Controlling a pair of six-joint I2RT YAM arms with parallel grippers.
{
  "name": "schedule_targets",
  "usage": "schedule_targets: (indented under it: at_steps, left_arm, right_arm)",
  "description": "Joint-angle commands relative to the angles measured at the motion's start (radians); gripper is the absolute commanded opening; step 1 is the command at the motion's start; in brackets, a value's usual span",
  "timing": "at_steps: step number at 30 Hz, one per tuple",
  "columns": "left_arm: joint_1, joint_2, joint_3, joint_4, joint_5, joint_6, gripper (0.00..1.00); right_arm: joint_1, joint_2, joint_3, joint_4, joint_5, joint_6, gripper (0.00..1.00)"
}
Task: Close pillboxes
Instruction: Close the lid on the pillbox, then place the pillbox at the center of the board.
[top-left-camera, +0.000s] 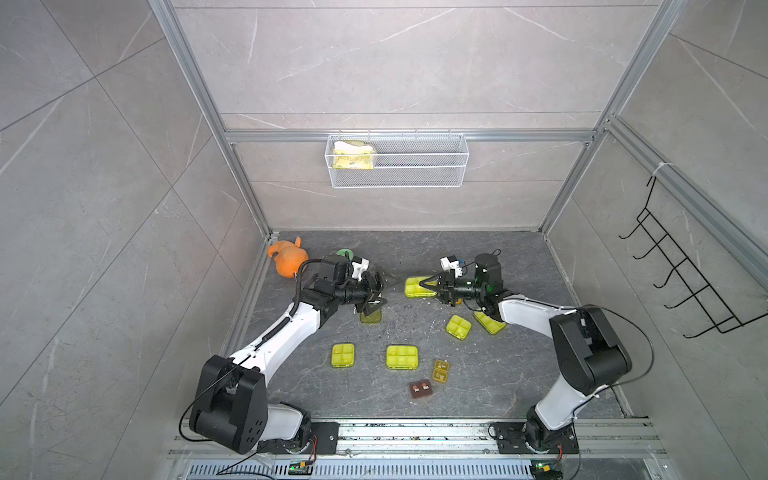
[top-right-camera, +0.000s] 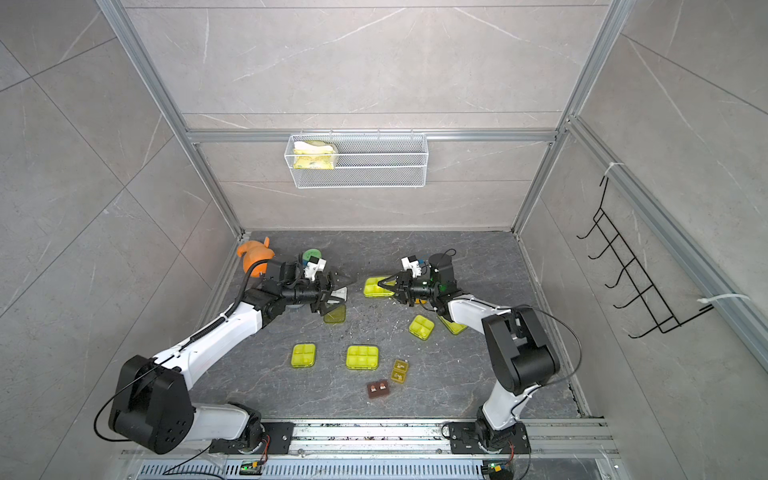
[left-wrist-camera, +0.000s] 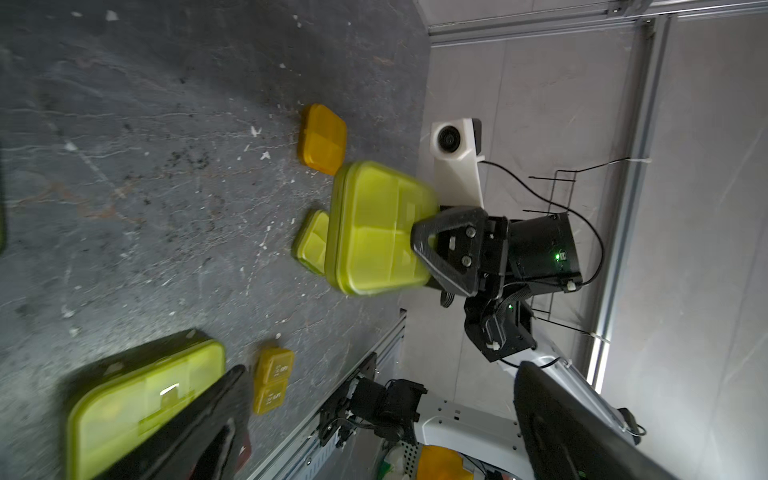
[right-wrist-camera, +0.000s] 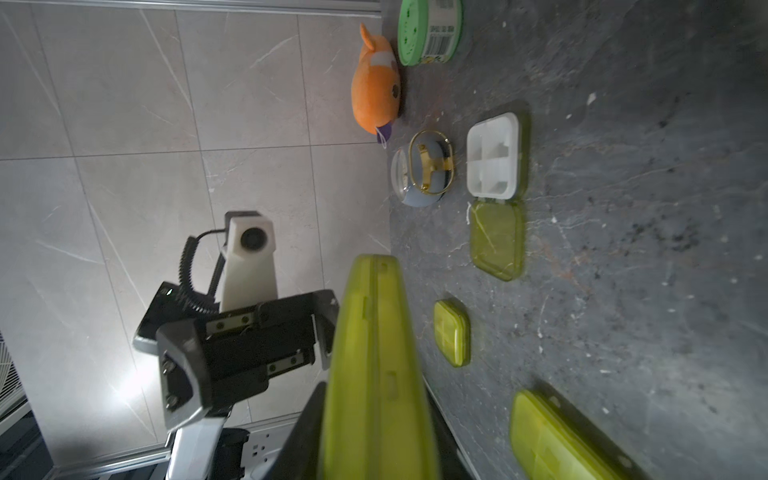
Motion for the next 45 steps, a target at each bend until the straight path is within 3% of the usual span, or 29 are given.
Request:
schedule_targets:
  at_steps: [1,10,21,28,38,45]
  left_arm:
    - [0.007,-0.042,0.027,-0.301,-0.100,0.176,0.99]
    - [0.039,-0.112,-0.007,-0.436,-0.166,0.236,0.99]
    - [0.085,-0.160,-0.065,-0.451,-0.168,0.230,0.99]
    - [0.091,-0.141,-0.069,-0.441,-0.165,0.227,0.99]
    - [0.099,-0.081,-0.041,-0.441,-0.162,0.234,0.99]
    - [0.105,-0.097,-0.062,-0.430,-0.168,0.226,0.99]
  right_arm:
    - [-0.003,0.106,0.095,-0.036,0.001,-0.068,0.31]
    - [-0.003,0.381,0.372,-0.199,-0.010,-0.173,0.31]
    - [-0.004,0.532,0.560,-0.507,-0.011,-0.389,0.32]
    - [-0.010,0.552,0.582,-0.605,0.007,-0.455,0.37]
    - [-0.042,0.495,0.559,-0.756,0.057,-0.571,0.59]
    - [-0.073,0.436,0.552,-0.895,0.112,-0.663,0.64]
